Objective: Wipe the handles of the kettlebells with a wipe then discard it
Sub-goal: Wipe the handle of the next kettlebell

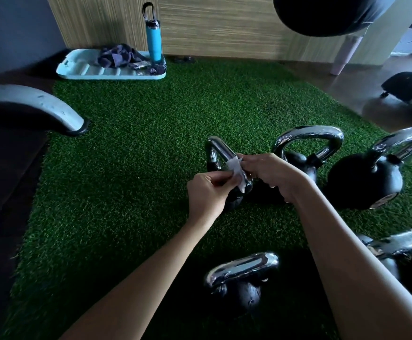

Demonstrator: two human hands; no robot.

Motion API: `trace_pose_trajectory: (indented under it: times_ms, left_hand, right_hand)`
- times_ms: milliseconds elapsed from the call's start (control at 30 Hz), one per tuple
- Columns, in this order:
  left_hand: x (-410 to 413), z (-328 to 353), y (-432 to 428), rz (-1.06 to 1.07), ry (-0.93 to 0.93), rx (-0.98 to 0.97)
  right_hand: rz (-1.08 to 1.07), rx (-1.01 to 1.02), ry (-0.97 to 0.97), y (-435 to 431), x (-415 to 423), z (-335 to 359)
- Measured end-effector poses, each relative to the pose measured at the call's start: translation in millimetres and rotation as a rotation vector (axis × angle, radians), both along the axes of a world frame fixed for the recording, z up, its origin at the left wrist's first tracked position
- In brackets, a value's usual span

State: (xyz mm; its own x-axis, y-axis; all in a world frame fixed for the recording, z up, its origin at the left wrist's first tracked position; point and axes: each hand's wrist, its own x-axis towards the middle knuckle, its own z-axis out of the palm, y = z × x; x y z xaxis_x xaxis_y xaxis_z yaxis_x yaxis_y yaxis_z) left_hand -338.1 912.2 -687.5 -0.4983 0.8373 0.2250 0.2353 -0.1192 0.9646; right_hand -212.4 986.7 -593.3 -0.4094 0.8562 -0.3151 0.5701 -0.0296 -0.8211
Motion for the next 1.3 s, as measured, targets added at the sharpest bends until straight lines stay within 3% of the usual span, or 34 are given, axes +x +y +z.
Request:
trace_pose_trajectory:
  times_ms: [133,333,467,600,733,833,967,1300]
  left_hand:
    - [-0.6,-22.4,-0.2,-0.048,0.112,-0.033]
    - [0.3,-34.0,-2.7,-0.011,0.302,0.088]
    - [-3.3,-43.2,5.5,0.014,0.384,0.026]
    - [-10.7,-30.4,5.8,-0.010,0.169,-0.047]
    - [-19.8,-5.0,-8.8,-0.089,-0.272,-0.085]
    - [-28.1,14.6,-12.1,-0.217,-0.451,-0.204]
    - [-32.0,31.7,-9.2,-0.275,-0.379,-0.222]
    - [-33.3,36.4,-2.4,-0.364,-0.351,-0.255]
  right_hand:
    - [-0.009,0.007,0.007,7.8,3.6,-8.6]
    - [-0.021,0.039,0.037,9.8,2.1,-18.0]
    - [-0.052,0.103,0.063,8.0,1.1,-22.8]
    - [-0.058,0.313,-0.024,4.8,1.1,-25.9]
    - [0.051,0.608,-0.177,-2.3,18.0,-22.7]
    - [0.180,0.628,-0.136,-11.3,27.0,-16.8]
    - [0.159,0.499,0.085,-14.1,24.4,-19.3]
    - [-0.116,0.470,0.245,-14.5,25.6,-32.5]
